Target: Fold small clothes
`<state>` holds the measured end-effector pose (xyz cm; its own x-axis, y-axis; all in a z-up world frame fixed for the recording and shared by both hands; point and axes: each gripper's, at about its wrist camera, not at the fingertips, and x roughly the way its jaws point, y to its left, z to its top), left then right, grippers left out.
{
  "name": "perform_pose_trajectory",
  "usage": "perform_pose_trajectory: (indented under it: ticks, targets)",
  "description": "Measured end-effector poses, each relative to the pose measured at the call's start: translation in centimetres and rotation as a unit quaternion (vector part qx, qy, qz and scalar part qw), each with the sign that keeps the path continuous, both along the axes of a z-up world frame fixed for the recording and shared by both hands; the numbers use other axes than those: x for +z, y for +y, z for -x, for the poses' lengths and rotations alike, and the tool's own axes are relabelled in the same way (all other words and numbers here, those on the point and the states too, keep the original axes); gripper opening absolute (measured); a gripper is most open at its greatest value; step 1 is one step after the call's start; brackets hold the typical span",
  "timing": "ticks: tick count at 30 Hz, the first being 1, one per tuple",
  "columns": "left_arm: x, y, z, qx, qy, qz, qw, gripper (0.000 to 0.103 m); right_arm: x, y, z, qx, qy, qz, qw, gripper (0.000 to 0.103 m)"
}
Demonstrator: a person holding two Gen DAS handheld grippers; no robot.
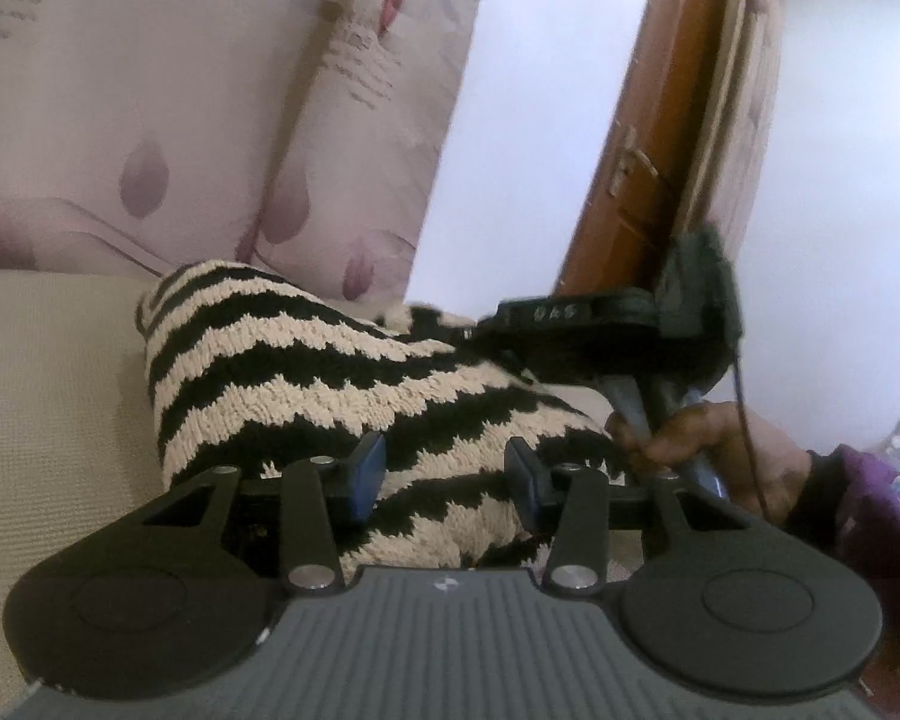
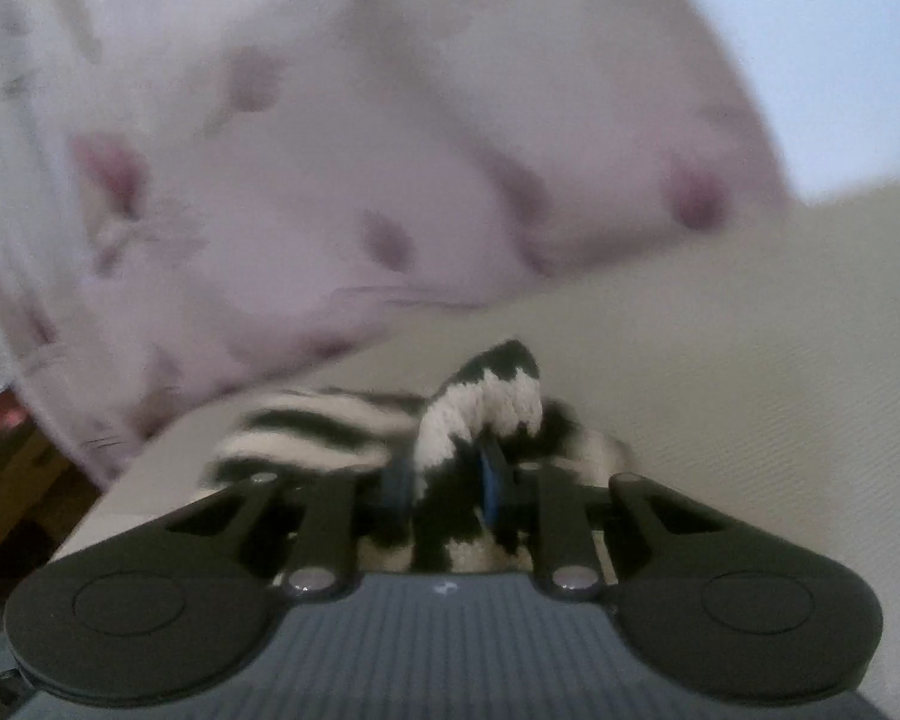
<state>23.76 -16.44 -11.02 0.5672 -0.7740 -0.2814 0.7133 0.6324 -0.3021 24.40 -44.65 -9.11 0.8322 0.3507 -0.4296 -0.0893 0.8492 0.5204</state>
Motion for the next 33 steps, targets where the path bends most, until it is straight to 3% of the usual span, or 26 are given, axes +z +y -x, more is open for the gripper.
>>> perform_pose_trajectory:
  ticks: [2, 5, 8, 10, 14, 19, 21, 25, 26, 27, 29, 31, 33]
  targets:
    - [0.0, 0.1, 0.3, 0.002, -0.004, 0.000, 1.0000, 0.049, -0.2, -0.2, -0.1, 0.003, -0.008, -0.008, 1.000, 0.020]
    - [0.0, -0.4, 0.6, -0.007, -0.010, -0.014, 0.9998, 0.050, -2.9, -2.4, 0.0, -0.048, 0.032, 0.013, 0.998, 0.022]
    - [0.0, -0.9, 1.0, -0.011, -0.020, -0.033, 0.9992, 0.050, -3.5, -5.1, 1.5, -0.076, 0.015, -0.079, 0.994, 0.028]
    - [0.1, -1.0, 1.1, -0.008, -0.024, -0.039, 0.9989, 0.050, -2.5, -6.1, 3.3, -0.098, -0.015, -0.092, 0.991, 0.029]
    - [0.0, -0.7, 0.9, -0.010, -0.021, -0.035, 0.9991, 0.051, -0.7, -5.8, 7.9, -0.068, -0.029, -0.103, 0.992, 0.030]
    - [0.0, -0.9, 1.1, -0.019, -0.026, -0.034, 0.9989, 0.060, -0.9, -3.6, 11.8, -0.038, 0.018, -0.082, 0.996, 0.032]
    - [0.1, -1.1, 1.3, -0.021, -0.033, -0.037, 0.9985, 0.065, -1.7, -3.3, 11.8, -0.037, 0.033, -0.089, 0.995, 0.036]
    - [0.1, -1.1, 1.5, -0.014, -0.039, -0.035, 0.9985, 0.066, -2.2, -2.6, 9.7, -0.034, 0.039, -0.109, 0.993, 0.035]
    - [0.1, -1.0, 1.6, -0.011, -0.039, -0.034, 0.9986, 0.066, -2.2, -2.1, 8.8, -0.030, 0.047, -0.110, 0.992, 0.033]
    - [0.1, -0.9, 1.7, -0.005, -0.041, -0.032, 0.9987, 0.066, -2.0, -1.5, 8.0, -0.023, 0.048, -0.104, 0.993, 0.024]
    - [0.2, -0.6, 2.0, 0.012, -0.046, -0.027, 0.9985, 0.066, -1.0, 0.1, 6.9, -0.005, 0.029, -0.089, 0.996, 0.020]
    - [0.3, 0.0, 2.2, 0.031, -0.048, -0.014, 0.9983, 0.067, 0.3, 1.3, 6.1, 0.029, -0.002, -0.104, 0.994, 0.018]
    - [0.3, 0.4, 2.2, 0.045, -0.047, -0.007, 0.9979, 0.075, 0.3, 1.7, 5.6, 0.048, -0.014, -0.096, 0.994, 0.018]
